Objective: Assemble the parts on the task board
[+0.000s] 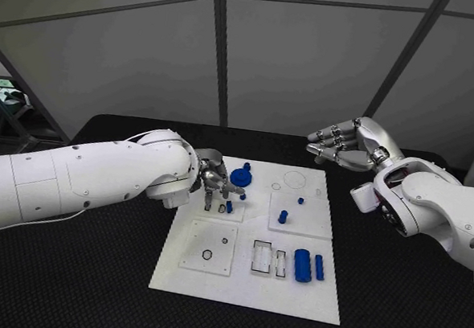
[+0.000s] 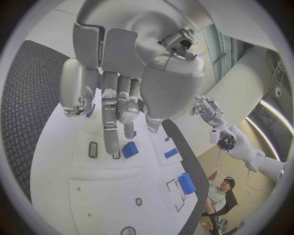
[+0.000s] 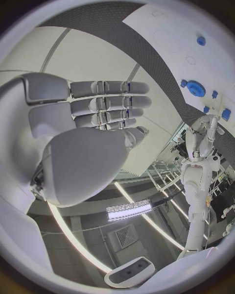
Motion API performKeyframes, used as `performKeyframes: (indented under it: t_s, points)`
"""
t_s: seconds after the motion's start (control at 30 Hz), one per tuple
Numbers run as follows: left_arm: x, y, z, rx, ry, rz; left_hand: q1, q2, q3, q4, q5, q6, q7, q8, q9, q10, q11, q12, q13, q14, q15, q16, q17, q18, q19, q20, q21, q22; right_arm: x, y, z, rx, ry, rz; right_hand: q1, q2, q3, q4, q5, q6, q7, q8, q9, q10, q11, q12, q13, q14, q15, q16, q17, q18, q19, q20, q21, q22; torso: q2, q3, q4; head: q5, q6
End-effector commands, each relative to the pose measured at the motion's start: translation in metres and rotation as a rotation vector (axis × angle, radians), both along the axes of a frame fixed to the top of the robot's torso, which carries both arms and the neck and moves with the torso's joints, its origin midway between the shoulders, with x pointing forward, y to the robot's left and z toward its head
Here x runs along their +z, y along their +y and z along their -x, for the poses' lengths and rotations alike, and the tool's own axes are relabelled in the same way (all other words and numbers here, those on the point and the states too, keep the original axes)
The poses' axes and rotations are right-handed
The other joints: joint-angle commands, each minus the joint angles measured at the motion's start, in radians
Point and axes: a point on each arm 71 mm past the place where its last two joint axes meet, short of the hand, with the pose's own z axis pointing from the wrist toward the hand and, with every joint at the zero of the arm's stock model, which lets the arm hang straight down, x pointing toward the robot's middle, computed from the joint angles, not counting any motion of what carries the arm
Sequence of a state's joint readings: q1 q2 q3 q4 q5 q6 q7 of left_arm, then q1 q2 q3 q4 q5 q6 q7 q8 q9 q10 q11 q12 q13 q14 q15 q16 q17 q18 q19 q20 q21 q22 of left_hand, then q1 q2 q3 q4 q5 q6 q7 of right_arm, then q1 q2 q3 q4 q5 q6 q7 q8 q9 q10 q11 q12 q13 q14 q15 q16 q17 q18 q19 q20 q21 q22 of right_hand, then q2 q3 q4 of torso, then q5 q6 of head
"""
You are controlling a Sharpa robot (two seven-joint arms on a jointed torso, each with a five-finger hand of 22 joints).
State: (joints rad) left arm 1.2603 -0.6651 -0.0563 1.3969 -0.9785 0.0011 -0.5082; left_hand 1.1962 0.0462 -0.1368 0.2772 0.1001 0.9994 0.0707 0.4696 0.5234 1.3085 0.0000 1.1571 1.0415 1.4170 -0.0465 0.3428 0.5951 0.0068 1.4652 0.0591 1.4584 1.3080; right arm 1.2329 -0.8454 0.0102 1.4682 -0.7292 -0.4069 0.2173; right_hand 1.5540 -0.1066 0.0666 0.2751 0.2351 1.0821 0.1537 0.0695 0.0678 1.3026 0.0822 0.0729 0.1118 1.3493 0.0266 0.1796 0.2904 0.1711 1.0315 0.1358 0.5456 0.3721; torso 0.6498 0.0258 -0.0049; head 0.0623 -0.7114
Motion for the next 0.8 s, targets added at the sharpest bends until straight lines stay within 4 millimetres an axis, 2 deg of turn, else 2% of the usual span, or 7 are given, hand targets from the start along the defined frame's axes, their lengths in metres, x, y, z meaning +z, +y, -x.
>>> performKeyframes:
  t_s: [0.03, 0.43, 0.63, 0.8]
  points:
    - [-0.0003, 0.0004, -0.001, -0.028, 0.013, -0.057, -0.01, 0.001, -0.011, 0.001, -0.006, -0.01, -0.002, 0.007, 0.012, 0.002, 0.001, 0.004, -0.003, 0.005, -0.002, -0.007, 0.003, 0.032, 0.039, -0.003, 0.006, 0.065, 0.0011, 0.0009, -0.0006, 0.003, -0.003, 0.016, -0.008, -0.007, 0.002, 0.004, 0.004, -0.003, 0.008, -0.003, -0.002, 0.006, 0.004, -0.005, -0.002, 0.007, 0.002, -0.006, -0.002, 0.01, 0.005, 0.001, -0.008, -0.002, 0.001, -0.0006, 0.0, 0.003, -0.001]
    - [-0.0009, 0.0005, -0.0041, -0.048, 0.025, -0.092, -0.009, 0.004, -0.017, 0.001, -0.005, -0.014, -0.003, 0.015, 0.026, 0.0, 0.0, 0.003, -0.007, 0.005, -0.002, -0.01, 0.007, 0.031, 0.04, -0.003, 0.009, 0.07, -0.0002, 0.0012, -0.002, 0.002, 0.003, 0.029, -0.012, -0.009, 0.0, 0.004, 0.005, -0.008, 0.01, -0.005, -0.002, 0.003, 0.007, -0.009, -0.006, 0.006, 0.005, -0.017, -0.006, 0.01, 0.003, 0.003, -0.016, -0.007, 0.002, -0.0009, 0.0, 0.005, -0.007]
    - [-0.0013, -0.0006, -0.0035, -0.065, 0.035, -0.108, -0.008, 0.006, -0.017, 0.001, -0.005, -0.015, -0.003, 0.016, 0.028, 0.001, 0.0, 0.004, -0.005, 0.006, -0.002, -0.011, 0.008, 0.031, 0.04, -0.003, 0.009, 0.071, -0.0008, 0.0036, -0.0035, 0.003, 0.001, 0.032, -0.013, -0.009, 0.002, 0.002, 0.02, -0.012, 0.012, -0.004, -0.001, -0.002, 0.009, -0.01, -0.012, 0.005, 0.007, -0.03, -0.01, 0.01, 0.001, 0.006, -0.026, -0.012, 0.003, -0.0001, -0.0005, 0.004, -0.004]
    - [-0.002, -0.0039, -0.0035, -0.082, 0.046, -0.119, -0.005, 0.009, -0.019, 0.001, -0.005, -0.018, -0.003, 0.02, 0.035, 0.001, 0.0, 0.006, -0.004, 0.006, -0.002, -0.012, 0.009, 0.03, 0.041, -0.003, 0.011, 0.074, -0.001, 0.0049, -0.0042, 0.003, -0.001, 0.034, -0.014, -0.01, 0.003, 0.002, 0.025, -0.013, 0.013, -0.004, -0.001, -0.003, 0.01, -0.01, -0.013, 0.005, 0.008, -0.034, -0.011, 0.01, 0.0, 0.007, -0.028, -0.014, 0.003, -0.0015, -0.0007, 0.005, -0.006]
